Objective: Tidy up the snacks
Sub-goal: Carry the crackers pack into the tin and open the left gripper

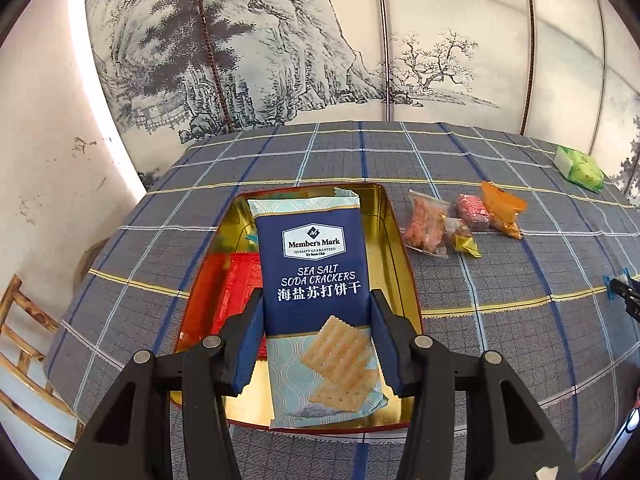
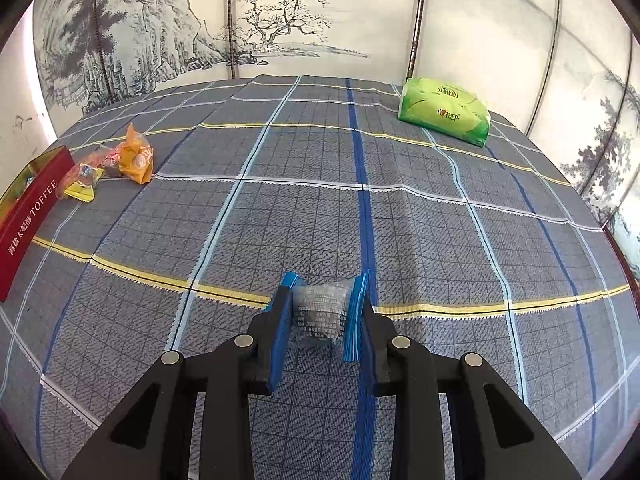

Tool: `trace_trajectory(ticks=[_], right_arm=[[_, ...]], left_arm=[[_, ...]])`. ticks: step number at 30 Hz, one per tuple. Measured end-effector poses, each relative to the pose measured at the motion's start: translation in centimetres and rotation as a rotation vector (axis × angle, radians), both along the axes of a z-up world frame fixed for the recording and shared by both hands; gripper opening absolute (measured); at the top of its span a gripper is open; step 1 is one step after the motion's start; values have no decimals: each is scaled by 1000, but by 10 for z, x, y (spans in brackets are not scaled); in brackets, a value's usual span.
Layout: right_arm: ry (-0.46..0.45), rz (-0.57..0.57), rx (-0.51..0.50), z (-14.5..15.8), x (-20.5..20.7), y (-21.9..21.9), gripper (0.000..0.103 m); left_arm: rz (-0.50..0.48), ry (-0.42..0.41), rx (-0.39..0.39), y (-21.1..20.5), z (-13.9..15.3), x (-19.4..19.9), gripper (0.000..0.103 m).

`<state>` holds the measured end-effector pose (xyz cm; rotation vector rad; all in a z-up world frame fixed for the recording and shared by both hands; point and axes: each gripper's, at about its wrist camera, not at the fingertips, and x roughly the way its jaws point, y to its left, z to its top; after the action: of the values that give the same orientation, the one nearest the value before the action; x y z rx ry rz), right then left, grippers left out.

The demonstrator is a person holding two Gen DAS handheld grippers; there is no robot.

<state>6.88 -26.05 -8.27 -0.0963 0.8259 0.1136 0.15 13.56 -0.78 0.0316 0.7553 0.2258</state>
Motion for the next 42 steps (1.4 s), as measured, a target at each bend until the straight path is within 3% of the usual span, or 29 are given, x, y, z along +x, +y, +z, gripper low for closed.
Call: trace_trajectory(ticks=[19,33,38,42], right_arm=[[-3,-1,-3,2,1,0,31],[-1,-9,38,4,-4,1,31],[-16,-2,53,11,-8,4,31],[-32,-1,70,19,-13,7,31]], left_arm=[[34,9,30,17,-12,5,46],[45,39,-70,49,-26,12,47],[50,46,-66,52,-28,13,47],[33,3,-27,45,-22,7,48]])
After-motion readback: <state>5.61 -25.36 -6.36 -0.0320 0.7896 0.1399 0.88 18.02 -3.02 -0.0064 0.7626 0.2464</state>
